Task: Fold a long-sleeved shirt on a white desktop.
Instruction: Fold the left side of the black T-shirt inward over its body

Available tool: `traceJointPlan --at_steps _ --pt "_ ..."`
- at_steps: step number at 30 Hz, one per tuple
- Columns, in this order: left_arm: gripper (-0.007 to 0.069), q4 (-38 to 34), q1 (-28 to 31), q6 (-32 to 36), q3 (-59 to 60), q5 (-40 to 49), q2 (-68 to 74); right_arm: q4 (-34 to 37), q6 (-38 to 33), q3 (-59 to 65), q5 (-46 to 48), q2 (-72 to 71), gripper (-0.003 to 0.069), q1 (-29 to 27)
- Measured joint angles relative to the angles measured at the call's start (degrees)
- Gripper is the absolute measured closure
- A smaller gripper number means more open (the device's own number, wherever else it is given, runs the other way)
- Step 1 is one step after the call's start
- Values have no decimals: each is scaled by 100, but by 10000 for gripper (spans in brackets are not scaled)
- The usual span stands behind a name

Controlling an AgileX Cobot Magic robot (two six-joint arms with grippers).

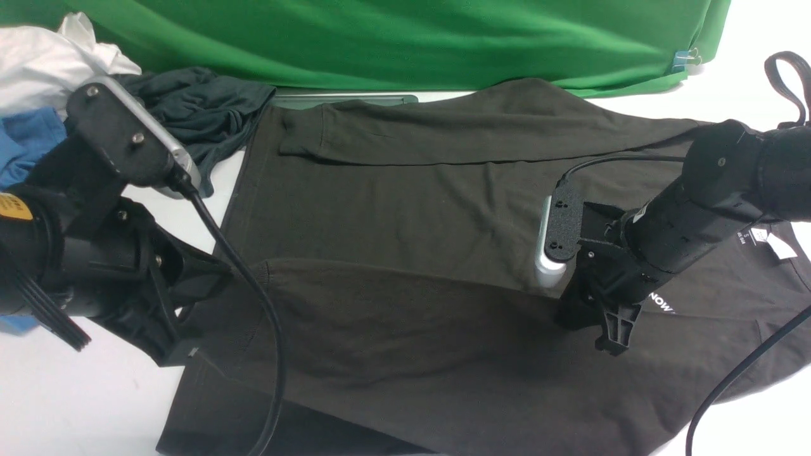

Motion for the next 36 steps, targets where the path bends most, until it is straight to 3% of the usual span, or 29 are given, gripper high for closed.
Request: traceJointPlan --at_steps 3,12,25,36 --pt "593 0 0 0 0 -11 0 0 63 0 84 0 631 0" --pt "593 84 0 -532 5 -644 137 -128 783 0 64 -27 640 0" --pt "593 373 0 -824 -467 -1226 1933 -287 1499 0 -719 -27 641 0" --pt "593 1329 0 -1366 -1250 -1576 2834 -322 1845 0 -1000 -27 641 0"
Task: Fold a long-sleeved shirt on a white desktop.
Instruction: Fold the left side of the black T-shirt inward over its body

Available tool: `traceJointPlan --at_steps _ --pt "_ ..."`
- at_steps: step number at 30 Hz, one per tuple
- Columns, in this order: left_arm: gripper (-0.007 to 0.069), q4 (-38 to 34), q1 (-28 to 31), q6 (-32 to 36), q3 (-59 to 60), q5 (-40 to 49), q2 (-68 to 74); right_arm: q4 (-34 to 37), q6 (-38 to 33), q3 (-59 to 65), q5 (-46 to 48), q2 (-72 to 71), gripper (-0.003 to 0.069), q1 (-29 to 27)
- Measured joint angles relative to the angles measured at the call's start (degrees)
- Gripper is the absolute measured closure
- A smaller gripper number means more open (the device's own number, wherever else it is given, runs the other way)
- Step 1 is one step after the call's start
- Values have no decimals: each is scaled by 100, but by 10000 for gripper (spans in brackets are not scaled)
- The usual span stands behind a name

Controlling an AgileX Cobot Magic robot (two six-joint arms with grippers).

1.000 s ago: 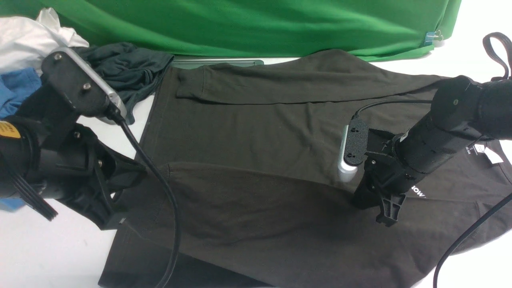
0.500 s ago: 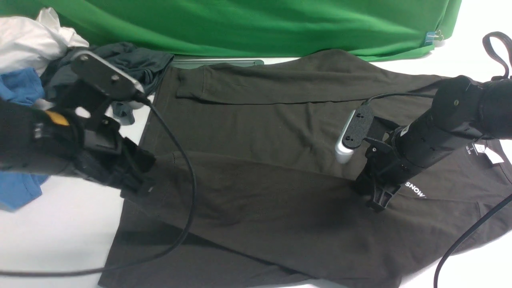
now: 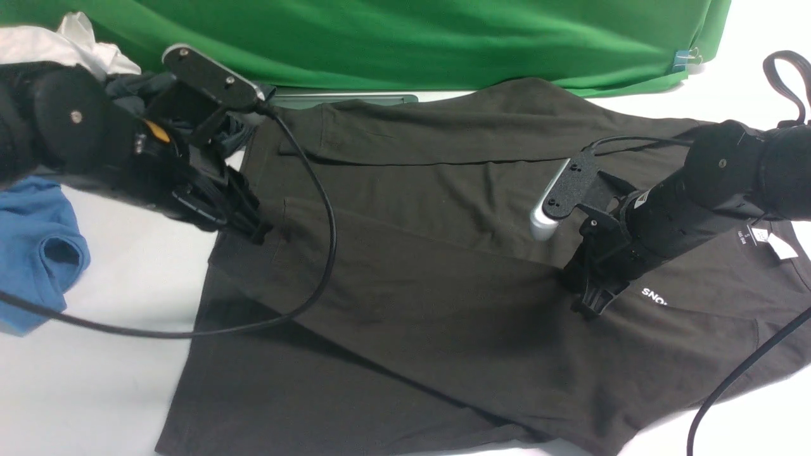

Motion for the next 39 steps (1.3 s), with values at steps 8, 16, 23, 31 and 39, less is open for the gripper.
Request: traceJointPlan --at_steps 8,16,23,31,39 --pt "593 293 0 -143 -111 -587 578 -21 233 0 -214 0 641 0" --pt "577 648 0 -147 -112 -950 1095 -127 333 0 -531 0 573 0" --pt "473 1056 0 -388 -112 -1167 1359 -1133 1576 0 -495 -139 279 0" --pt "246 1079 0 -1259 -196 -1084 1277 -2423 3402 0 523 -1546 254 5" --pt "503 451 0 -536 -874 -357 924 -2476 4036 1 2172 -3018 429 386"
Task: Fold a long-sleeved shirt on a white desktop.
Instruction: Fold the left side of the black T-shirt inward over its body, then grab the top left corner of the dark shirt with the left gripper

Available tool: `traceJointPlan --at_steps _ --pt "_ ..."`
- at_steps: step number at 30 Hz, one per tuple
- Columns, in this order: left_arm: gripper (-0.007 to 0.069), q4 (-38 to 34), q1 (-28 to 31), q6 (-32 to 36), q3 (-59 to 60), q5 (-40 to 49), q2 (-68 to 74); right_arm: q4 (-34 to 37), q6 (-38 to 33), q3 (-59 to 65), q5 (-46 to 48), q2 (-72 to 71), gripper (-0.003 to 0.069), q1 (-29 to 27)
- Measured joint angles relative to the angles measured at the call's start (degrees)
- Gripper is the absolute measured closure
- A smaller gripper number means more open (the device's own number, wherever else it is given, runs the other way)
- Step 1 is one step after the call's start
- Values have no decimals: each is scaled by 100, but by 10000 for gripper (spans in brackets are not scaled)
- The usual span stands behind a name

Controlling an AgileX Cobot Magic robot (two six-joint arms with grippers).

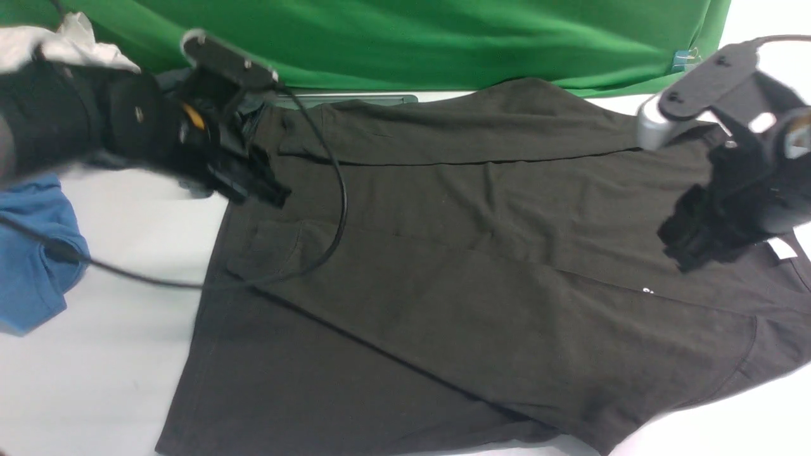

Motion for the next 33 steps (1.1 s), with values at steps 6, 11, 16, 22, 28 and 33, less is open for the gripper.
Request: traceJointPlan --at_steps 6,11,16,22,28,33 --pt "596 -181 0 882 -1806 1727 992 8 -236 0 96 -1138 460 498" --pt "506 -120 0 2410 -2680 1751 1925 0 -343 0 -39 -1890 453 601" --pt "337 -95 0 3714 -2908 720 2548 -22 -455 0 95 -2183 449 626" --pt "218 169 0 4664 -2908 -224 3088 -22 -481 5 333 -2196 445 625" --pt "251 496 0 4745 -2919 -769 3387 -35 -396 5 327 -2196 439 625" --pt "320 643 0 4745 -2955 -1100 3551 -35 -203 5 327 -2196 439 625"
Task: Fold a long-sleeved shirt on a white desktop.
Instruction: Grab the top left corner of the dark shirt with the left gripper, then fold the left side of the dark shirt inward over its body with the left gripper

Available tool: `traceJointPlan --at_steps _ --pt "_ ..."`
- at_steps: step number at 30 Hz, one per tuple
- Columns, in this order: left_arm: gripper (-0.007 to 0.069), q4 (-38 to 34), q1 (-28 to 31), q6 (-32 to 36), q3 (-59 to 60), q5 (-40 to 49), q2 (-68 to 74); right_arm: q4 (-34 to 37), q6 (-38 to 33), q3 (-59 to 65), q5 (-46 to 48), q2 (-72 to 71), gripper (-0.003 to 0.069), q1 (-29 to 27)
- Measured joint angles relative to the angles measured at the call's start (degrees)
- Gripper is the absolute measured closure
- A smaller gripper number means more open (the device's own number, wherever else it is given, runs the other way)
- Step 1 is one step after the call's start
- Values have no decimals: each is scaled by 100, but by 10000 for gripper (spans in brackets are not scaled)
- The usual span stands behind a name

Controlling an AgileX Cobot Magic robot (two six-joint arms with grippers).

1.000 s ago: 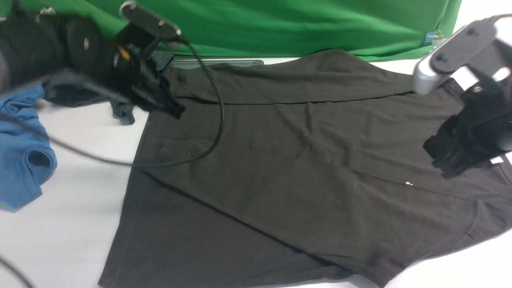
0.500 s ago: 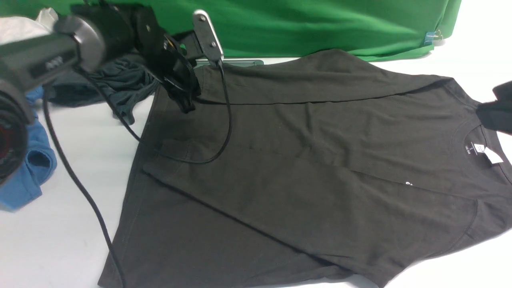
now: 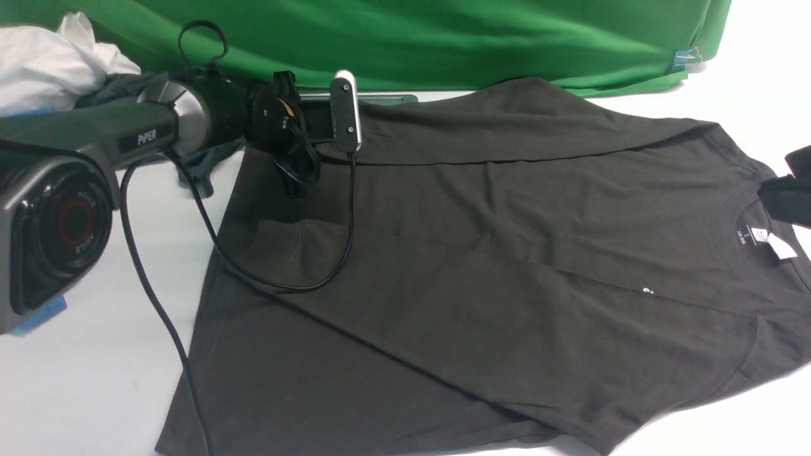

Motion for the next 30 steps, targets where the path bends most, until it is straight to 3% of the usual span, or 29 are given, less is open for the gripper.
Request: traceJointPlan --at_steps 6,11,15,21,28,30 --pt "427 26 0 10 0 -540 99 0 231 6 0 0 439 0" --pt "564 21 0 10 0 -606 98 0 379 6 0 0 439 0" --pt "582 -1 0 -70 0 -83 -24 0 545 6 -44 5 440 0" --pt "582 -39 -59 -798 0 1048 -721 0 976 6 -637 442 449 0" --pt "582 -33 -112 -1010 0 2058 -1162 -3 159 6 -1456 1754 328 -153" --pt "582 -15 -137 -1099 0 2245 -1297 -2 -387 6 -2097 2326 226 -485"
